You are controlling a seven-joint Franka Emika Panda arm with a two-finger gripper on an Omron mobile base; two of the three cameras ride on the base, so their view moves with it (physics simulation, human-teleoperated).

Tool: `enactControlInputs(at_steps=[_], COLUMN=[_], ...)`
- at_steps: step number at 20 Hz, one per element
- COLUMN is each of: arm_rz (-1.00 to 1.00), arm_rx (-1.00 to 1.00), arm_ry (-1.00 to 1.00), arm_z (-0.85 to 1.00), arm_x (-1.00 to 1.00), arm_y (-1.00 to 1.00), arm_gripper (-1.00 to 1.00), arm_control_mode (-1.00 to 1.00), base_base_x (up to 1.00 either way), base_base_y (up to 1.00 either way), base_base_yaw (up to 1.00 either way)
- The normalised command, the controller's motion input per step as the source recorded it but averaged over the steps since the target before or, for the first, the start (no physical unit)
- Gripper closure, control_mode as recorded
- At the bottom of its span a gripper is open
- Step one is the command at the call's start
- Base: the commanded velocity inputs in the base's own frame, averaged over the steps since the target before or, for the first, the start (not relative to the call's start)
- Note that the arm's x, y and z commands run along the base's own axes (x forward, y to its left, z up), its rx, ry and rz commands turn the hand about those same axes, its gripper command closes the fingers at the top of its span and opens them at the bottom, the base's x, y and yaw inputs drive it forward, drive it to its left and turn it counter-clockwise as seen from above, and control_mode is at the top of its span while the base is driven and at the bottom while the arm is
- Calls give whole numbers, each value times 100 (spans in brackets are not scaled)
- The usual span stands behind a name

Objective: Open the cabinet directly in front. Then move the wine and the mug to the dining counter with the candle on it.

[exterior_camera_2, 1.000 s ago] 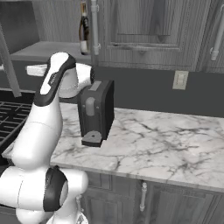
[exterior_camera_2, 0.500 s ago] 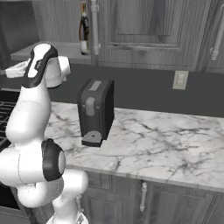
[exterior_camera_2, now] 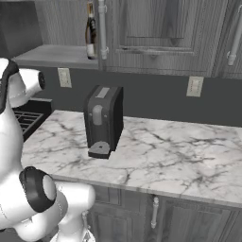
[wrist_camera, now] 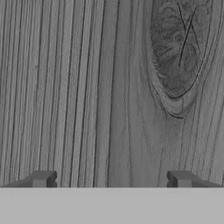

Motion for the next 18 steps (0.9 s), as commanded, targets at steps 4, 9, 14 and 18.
enactControlInputs(at_steps=[4, 9, 14, 18], arm_rz=[-28, -6, -39, -55], arm_rx=[-7, 0, 0, 0], arm_ry=[0, 2, 15, 16], arm_z=[-1, 7, 53, 33], arm_x=[25, 3, -7, 0], arm_y=[74, -14, -100, -100], arm_gripper=[-100, -100, -100, -100], arm_control_mode=[-100, -100, -100, -100], base_base_x=[0, 0, 0, 0], base_base_y=[0, 0, 0, 0], base_base_yaw=[0, 0, 0, 0])
